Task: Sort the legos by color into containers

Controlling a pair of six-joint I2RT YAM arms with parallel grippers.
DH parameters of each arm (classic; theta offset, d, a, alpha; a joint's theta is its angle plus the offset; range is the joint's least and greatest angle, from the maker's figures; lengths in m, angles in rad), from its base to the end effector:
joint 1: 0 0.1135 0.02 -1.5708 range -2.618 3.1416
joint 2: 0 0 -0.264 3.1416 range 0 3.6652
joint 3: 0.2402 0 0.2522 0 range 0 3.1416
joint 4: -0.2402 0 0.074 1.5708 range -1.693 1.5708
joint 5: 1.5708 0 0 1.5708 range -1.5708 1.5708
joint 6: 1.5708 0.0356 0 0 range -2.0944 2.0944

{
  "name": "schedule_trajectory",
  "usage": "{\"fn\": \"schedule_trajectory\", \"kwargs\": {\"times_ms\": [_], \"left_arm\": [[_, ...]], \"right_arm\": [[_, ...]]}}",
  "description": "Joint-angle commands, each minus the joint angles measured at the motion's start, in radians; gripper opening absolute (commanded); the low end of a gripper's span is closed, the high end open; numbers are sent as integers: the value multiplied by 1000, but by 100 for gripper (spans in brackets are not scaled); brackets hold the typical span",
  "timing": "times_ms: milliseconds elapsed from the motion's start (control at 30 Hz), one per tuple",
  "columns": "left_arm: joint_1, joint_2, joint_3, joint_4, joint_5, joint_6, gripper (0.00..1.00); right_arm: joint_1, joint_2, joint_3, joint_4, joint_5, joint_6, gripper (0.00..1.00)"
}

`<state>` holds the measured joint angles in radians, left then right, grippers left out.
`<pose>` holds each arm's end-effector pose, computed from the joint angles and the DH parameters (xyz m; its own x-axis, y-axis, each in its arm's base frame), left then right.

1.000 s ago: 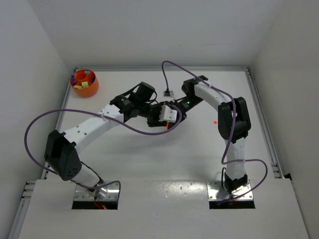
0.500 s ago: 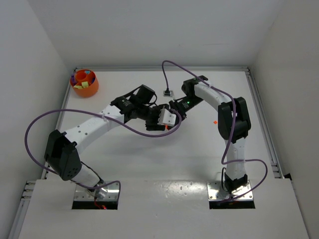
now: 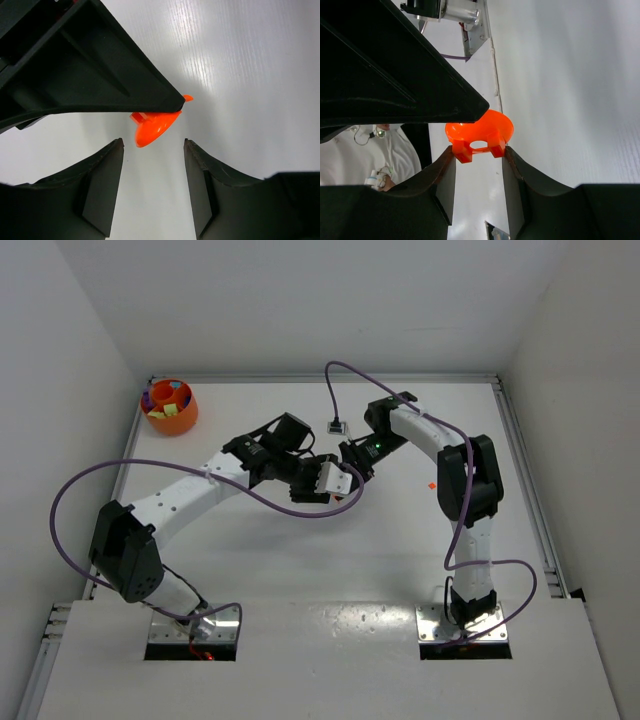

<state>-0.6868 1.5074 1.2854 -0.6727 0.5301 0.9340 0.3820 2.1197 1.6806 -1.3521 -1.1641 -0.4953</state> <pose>0.2368 -0.2174 0.2999 0.2779 0.6692 -0.6892 0.9557 -0.1202 0.2686 0.3457 0.1741 0.2029 -0.8151 -0.5301 -0.2336 -0.3962 0.2159 0.8924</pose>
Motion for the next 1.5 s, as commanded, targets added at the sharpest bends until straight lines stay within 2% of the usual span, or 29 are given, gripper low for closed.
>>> {"fn": "schedule_trajectory", "kwargs": {"times_ms": [0,200,300,433,533,667,767,900,1033,1100,1167,1233,1333,1367,1433,1467], "left_arm": [[-13,-15,11,9,25,20,57],[-31,-6,11,18,34,0,56],[-42,4,20,27,34,-11,51],[-62,13,29,27,25,-20,37],[-71,13,29,27,16,-20,30],[-71,13,20,27,5,-31,13],[-71,13,9,27,-4,-31,6],[-80,-7,-26,36,-22,-40,0],[-80,-36,-72,36,-33,-99,0],[-24,-79,-121,47,-13,-171,8],[48,-146,-191,47,-22,-260,28],[102,-222,-254,47,-59,-303,41],[209,-365,-337,-55,-151,-328,64],[272,-392,-348,-83,-179,-343,81],[346,-432,-348,-169,-234,-359,94],[416,-455,-357,-200,-234,-338,100]], "right_arm": [[6,-37,13,-56,-60,-12,11],[6,-26,13,-56,-69,-3,11],[15,-26,13,-56,-69,-3,11],[15,-26,13,-56,-78,-3,11],[15,-26,13,-56,-88,6,11],[15,-26,13,-56,-97,6,11],[15,-26,22,-56,-106,15,13],[6,-26,31,-56,-115,35,19],[-25,-26,68,-56,-74,35,45],[-34,-26,56,-56,-52,35,50],[-34,-35,42,-56,-19,35,53],[-34,-52,21,-15,42,64,53],[-34,-136,-77,193,182,254,54],[-34,-164,-131,291,228,318,54],[-25,-208,-174,364,331,353,55],[-14,-231,-199,399,331,362,55]]}}
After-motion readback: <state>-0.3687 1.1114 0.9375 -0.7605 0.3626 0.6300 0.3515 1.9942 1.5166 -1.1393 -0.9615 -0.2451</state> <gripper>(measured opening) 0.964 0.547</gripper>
